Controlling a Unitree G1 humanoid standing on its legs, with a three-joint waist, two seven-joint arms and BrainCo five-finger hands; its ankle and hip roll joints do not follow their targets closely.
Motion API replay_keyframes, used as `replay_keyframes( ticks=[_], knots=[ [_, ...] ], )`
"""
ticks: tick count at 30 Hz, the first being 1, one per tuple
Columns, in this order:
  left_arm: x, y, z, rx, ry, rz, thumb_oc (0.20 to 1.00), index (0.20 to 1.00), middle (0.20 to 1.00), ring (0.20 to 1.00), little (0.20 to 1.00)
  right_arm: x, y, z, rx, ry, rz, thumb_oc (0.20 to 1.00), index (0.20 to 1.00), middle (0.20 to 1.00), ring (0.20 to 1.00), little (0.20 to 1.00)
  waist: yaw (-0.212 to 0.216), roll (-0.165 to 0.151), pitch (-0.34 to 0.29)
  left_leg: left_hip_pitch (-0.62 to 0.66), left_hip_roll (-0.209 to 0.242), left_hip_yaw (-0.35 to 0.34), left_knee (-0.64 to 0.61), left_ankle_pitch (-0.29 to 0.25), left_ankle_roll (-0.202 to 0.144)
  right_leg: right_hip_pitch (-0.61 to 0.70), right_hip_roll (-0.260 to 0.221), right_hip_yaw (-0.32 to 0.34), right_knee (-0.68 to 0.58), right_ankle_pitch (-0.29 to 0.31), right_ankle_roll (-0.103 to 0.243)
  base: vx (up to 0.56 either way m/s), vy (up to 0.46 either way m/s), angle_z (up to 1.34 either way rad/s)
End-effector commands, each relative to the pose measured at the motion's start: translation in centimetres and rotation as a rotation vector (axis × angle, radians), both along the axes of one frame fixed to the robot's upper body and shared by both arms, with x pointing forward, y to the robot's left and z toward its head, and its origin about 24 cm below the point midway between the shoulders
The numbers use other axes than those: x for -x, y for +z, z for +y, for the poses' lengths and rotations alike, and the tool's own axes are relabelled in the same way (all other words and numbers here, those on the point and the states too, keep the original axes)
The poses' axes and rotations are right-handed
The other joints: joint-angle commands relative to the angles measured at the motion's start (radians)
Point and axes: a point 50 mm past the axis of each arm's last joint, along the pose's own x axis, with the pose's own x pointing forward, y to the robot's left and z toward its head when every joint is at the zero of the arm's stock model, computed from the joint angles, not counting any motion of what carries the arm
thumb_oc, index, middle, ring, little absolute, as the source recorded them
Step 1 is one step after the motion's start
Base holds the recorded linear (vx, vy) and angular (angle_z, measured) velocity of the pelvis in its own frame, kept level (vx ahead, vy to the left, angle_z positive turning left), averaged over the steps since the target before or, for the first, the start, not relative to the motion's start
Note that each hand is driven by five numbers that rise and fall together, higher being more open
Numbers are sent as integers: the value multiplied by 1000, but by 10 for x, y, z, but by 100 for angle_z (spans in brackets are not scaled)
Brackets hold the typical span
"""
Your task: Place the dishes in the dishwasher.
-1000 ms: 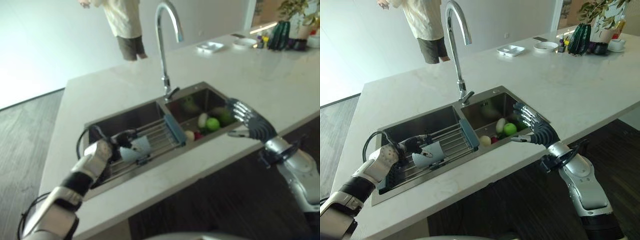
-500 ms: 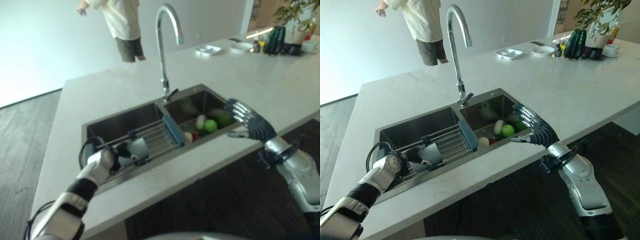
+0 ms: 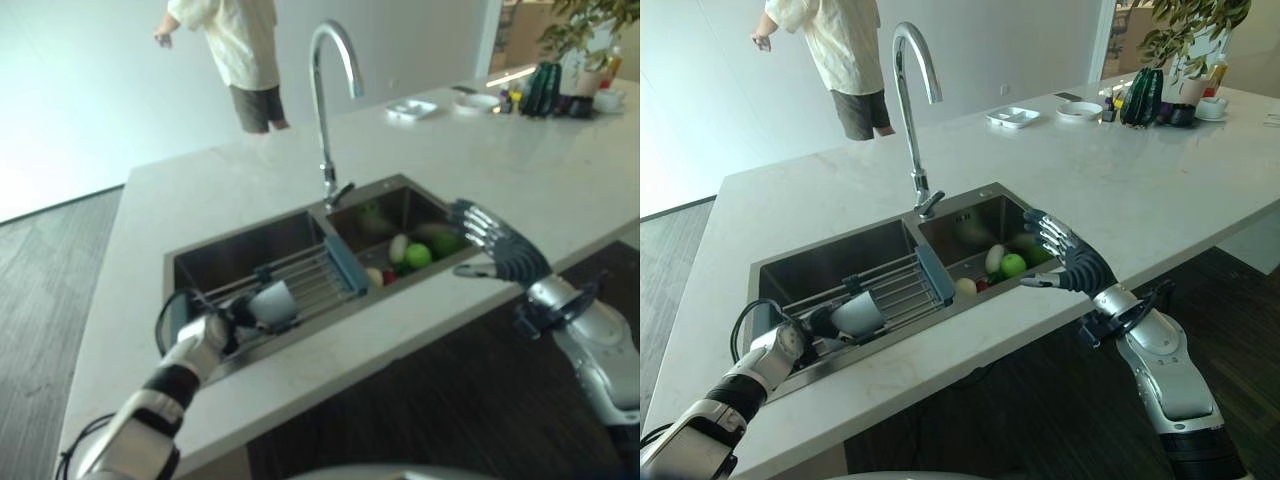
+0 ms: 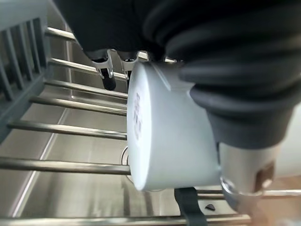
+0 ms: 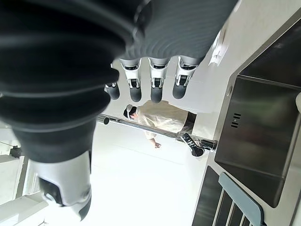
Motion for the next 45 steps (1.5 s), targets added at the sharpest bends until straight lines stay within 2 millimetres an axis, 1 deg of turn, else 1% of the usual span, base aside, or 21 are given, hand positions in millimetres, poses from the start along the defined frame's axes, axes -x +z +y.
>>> replay_keyframes(
  ticks=[1, 2, 3, 5, 8, 9, 10, 11, 21, 22, 23, 24, 26, 27, 28, 30, 34, 35, 36, 37, 45],
  knots=[
    [-7, 10, 21, -133, 12, -19, 900, 900, 900, 900, 900, -3, 26, 10, -32, 34, -153, 1000, 1000, 1000, 1000, 1000, -12, -22, 21, 36, 1, 4, 8, -45, 17, 25, -19, -31, 7, -18, 23, 0, 0, 0],
    [-6, 9, 22, -142, 9, -21, 711, 711, 711, 711, 711, -3, 26, 9, -32, 33, -152, 1000, 1000, 1000, 1000, 1000, -12, -23, 21, 36, 0, 4, 8, -45, 17, 25, -19, -30, 7, -18, 24, 0, 0, 0],
    [-6, 9, 23, -152, 4, -23, 561, 561, 561, 561, 561, -3, 25, 9, -32, 32, -152, 1000, 1000, 1000, 1000, 1000, -13, -23, 21, 36, 0, 5, 8, -45, 17, 24, -19, -30, 7, -18, 24, 0, 0, 0],
    [-6, 9, 24, -169, -5, -29, 445, 445, 445, 445, 445, -2, 24, 9, -30, 32, -152, 1000, 1000, 1000, 1000, 1000, -13, -24, 21, 36, 0, 6, 8, -46, 17, 24, -19, -29, 7, -17, 25, 0, 0, 0],
    [-7, 12, 24, -177, -11, -43, 335, 335, 335, 335, 335, -2, 23, 9, -32, 31, -153, 1000, 1000, 1000, 1000, 1000, -12, -26, 22, 37, 0, 6, 8, -47, 18, 25, -20, -30, 7, -17, 26, 0, 0, 0],
    [-7, 13, 23, -182, -17, -46, 269, 269, 269, 269, 269, -2, 22, 9, -30, 29, -154, 1000, 1000, 1000, 1000, 1000, -11, -27, 22, 37, -1, 6, 8, -47, 18, 25, -20, -31, 7, -16, 26, 0, 0, 0],
    [-7, 13, 23, -183, -19, -45, 250, 250, 250, 250, 250, -1, 22, 9, -28, 28, -154, 1000, 1000, 1000, 1000, 1000, -10, -27, 22, 37, -1, 5, 8, -47, 18, 25, -20, -31, 7, -16, 26, 0, 0, 0],
    [-7, 12, 22, -188, -23, -45, 200, 200, 200, 200, 200, -1, 22, 10, -26, 23, -156, 1000, 1000, 1000, 1000, 1000, -9, -28, 22, 35, -1, 4, 8, -47, 19, 24, -20, -31, 7, -16, 26, 0, 0, 0],
    [-6, 14, 24, -194, -21, -53, 200, 200, 200, 200, 200, -1, 23, 10, -24, 13, -158, 1000, 1000, 1000, 1000, 1000, -5, -32, 23, 36, -2, 3, 8, -49, 20, 24, -20, -33, 7, -16, 26, 0, 0, 0],
    [-5, 12, 24, -184, -10, -52, 391, 391, 391, 391, 391, -2, 22, 10, -26, 12, -159, 1000, 1000, 1000, 1000, 1000, -4, -33, 24, 36, -3, 2, 8, -49, 20, 25, -19, -33, 7, -16, 26, 0, 0, 0],
    [-5, 12, 24, -183, -9, -52, 423, 423, 423, 423, 423, -2, 23, 10, -25, 12, -159, 1000, 1000, 1000, 1000, 1000, -4, -33, 24, 36, -3, 2, 8, -49, 20, 25, -19, -33, 7, -16, 26, 0, 0, 0],
    [-6, 13, 24, -181, -7, -49, 501, 501, 501, 501, 501, -2, 23, 10, -25, 11, -160, 1000, 1000, 1000, 1000, 1000, -3, -33, 24, 36, -3, 2, 8, -48, 20, 25, -19, -33, 7, -16, 26, 0, 0, 0],
    [-5, 12, 25, -181, -6, -45, 536, 536, 536, 536, 536, -1, 23, 9, -24, 9, -161, 1000, 1000, 1000, 1000, 1000, -3, -33, 24, 36, -2, 2, 8, -49, 20, 26, -19, -35, 7, -17, 26, 0, 0, 0],
    [-5, 11, 25, -180, -4, -44, 529, 529, 529, 529, 529, -1, 23, 8, -25, 10, -161, 1000, 1000, 1000, 1000, 1000, -4, -33, 23, 36, -2, 2, 8, -48, 20, 26, -18, -35, 7, -17, 26, 0, 0, 0],
    [-5, 11, 25, -181, -5, -43, 485, 485, 485, 485, 485, -1, 24, 8, -26, 11, -161, 1000, 1000, 1000, 1000, 1000, -4, -34, 23, 36, -2, 2, 8, -48, 20, 26, -18, -35, 7, -17, 25, 0, 0, 0],
    [-6, 12, 24, -190, -14, -52, 200, 200, 200, 200, 200, -1, 23, 9, -25, 13, -163, 1000, 1000, 1000, 1000, 1000, -5, -34, 25, 37, -2, 3, 8, -48, 20, 27, -18, -35, 7, -17, 25, 0, 0, 0],
    [-5, 12, 25, -182, -8, -44, 200, 200, 200, 200, 200, -1, 23, 9, -25, 8, -163, 1000, 1000, 1000, 1000, 1000, -4, -33, 24, 37, -3, 2, 8, -48, 20, 27, -18, -35, 7, -17, 26, 0, 0, 0],
    [-5, 11, 24, -177, -3, -41, 457, 457, 457, 457, 457, -1, 23, 9, -24, 7, -162, 1000, 1000, 1000, 1000, 1000, -3, -32, 24, 37, -4, 1, 8, -48, 20, 27, -18, -36, 7, -17, 26, 0, 0, 0],
    [-4, 10, 24, -173, 2, -40, 689, 689, 689, 689, 689, -1, 23, 9, -25, 8, -162, 1000, 1000, 1000, 1000, 1000, -4, -32, 24, 37, -4, 1, 8, -49, 20, 27, -18, -35, 7, -18, 26, 0, 0, 0],
    [-4, 9, 24, -169, 6, -39, 1000, 1000, 1000, 1000, 1000, -1, 23, 9, -25, 7, -161, 1000, 1000, 1000, 1000, 1000, -4, -32, 23, 37, -4, 1, 8, -49, 20, 27, -18, -35, 7, -18, 26, 0, 0, 0],
    [-6, 12, 22, -164, 1, -44, 1000, 1000, 1000, 1000, 1000, -1, 22, 10, -23, -2, -163, 1000, 1000, 1000, 1000, 1000, 6, -30, 22, 33, -5, -10, 8, -48, 19, 28, -20, -49, 7, -20, 26, 0, 0, 0]
  ],
)
